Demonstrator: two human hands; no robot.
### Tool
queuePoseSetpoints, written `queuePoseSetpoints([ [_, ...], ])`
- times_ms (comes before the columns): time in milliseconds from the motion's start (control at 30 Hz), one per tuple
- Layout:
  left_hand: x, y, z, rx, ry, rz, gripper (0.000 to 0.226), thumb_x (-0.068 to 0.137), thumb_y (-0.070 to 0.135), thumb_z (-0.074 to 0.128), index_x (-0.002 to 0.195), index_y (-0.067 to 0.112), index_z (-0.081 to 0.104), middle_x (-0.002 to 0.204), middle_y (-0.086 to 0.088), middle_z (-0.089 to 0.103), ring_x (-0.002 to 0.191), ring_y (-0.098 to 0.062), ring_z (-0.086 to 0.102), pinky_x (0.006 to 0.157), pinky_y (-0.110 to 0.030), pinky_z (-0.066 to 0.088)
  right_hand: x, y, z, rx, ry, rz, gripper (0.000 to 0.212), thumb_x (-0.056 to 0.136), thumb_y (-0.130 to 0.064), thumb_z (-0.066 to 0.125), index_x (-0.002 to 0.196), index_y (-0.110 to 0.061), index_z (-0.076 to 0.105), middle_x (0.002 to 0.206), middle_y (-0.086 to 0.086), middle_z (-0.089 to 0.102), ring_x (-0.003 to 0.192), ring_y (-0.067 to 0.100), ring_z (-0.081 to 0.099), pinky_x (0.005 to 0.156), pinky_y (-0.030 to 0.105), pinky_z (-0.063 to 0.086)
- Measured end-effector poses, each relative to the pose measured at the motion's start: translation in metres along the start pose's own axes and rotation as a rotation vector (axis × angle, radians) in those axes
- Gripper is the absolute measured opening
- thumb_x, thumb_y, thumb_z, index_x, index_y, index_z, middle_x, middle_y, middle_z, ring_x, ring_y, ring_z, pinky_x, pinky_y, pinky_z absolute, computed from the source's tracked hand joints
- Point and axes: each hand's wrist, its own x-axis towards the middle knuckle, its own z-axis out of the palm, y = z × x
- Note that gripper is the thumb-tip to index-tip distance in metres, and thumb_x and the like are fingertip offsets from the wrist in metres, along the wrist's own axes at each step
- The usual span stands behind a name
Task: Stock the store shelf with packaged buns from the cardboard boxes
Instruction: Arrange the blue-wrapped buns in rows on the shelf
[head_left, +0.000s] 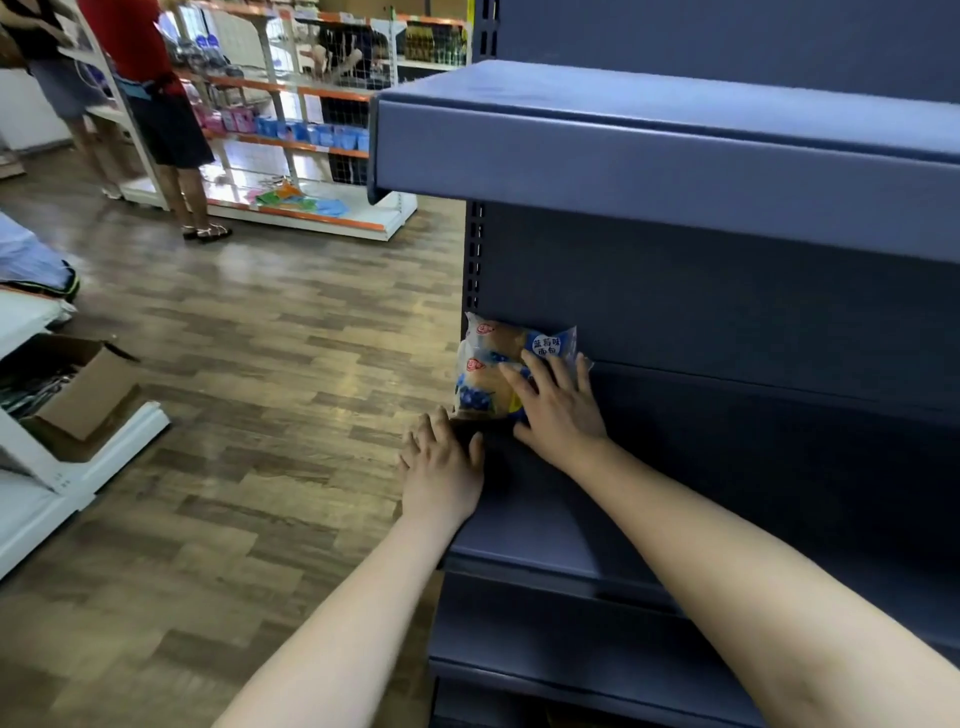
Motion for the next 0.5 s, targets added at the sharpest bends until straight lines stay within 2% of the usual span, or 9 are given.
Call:
queuePoseSetpoints([
  [167, 0.000, 0.001, 0.002, 0.040, 0.041, 0.006, 0.070, 0.097, 0.050, 0.034, 0.152, 0.013, 0.010, 0.157, -0.012, 0.016, 0.143, -0.034, 0.015, 0.113, -0.048, 0.016, 0.003, -0.007, 0.015, 0.066, -0.035, 0.101, 0.091, 0.087, -0.063, 0.042, 0.150, -0.026, -0.012, 0.158, 0.011, -0.018, 0.142, 0.042, -0.012, 0.112, 0.063, -0.005],
  [267, 0.001, 0.000, 0.005, 0.053, 0.044, -0.005, 0.071, 0.097, 0.051, 0.036, 0.152, 0.014, 0.010, 0.158, -0.012, 0.015, 0.143, -0.035, 0.016, 0.114, -0.047, 0.016, 0.005, -0.008, 0.022, 0.053, -0.036, 0.096, 0.085, 0.088, -0.070, 0.029, 0.146, -0.034, -0.021, 0.155, 0.010, -0.027, 0.140, 0.045, -0.019, 0.108, 0.068, -0.004],
  [333, 0.001, 0.000, 0.006, 0.066, 0.048, 0.002, 0.072, 0.096, 0.051, 0.036, 0.152, 0.014, 0.009, 0.158, -0.012, 0.015, 0.143, -0.034, 0.016, 0.114, -0.047, 0.016, 0.007, -0.007, 0.022, 0.050, -0.036, 0.092, 0.079, 0.090, -0.070, 0.024, 0.144, -0.038, -0.024, 0.154, 0.008, -0.029, 0.140, 0.043, -0.020, 0.108, 0.069, -0.004],
  [500, 0.003, 0.000, 0.004, 0.060, 0.032, 0.002, 0.073, 0.096, 0.051, 0.036, 0.152, 0.015, 0.007, 0.158, -0.012, 0.014, 0.143, -0.035, 0.014, 0.114, -0.047, 0.016, 0.010, -0.007, 0.020, 0.067, -0.070, 0.094, 0.075, 0.091, -0.068, 0.023, 0.146, -0.039, -0.018, 0.156, 0.005, -0.025, 0.141, 0.039, -0.021, 0.109, 0.067, -0.005],
])
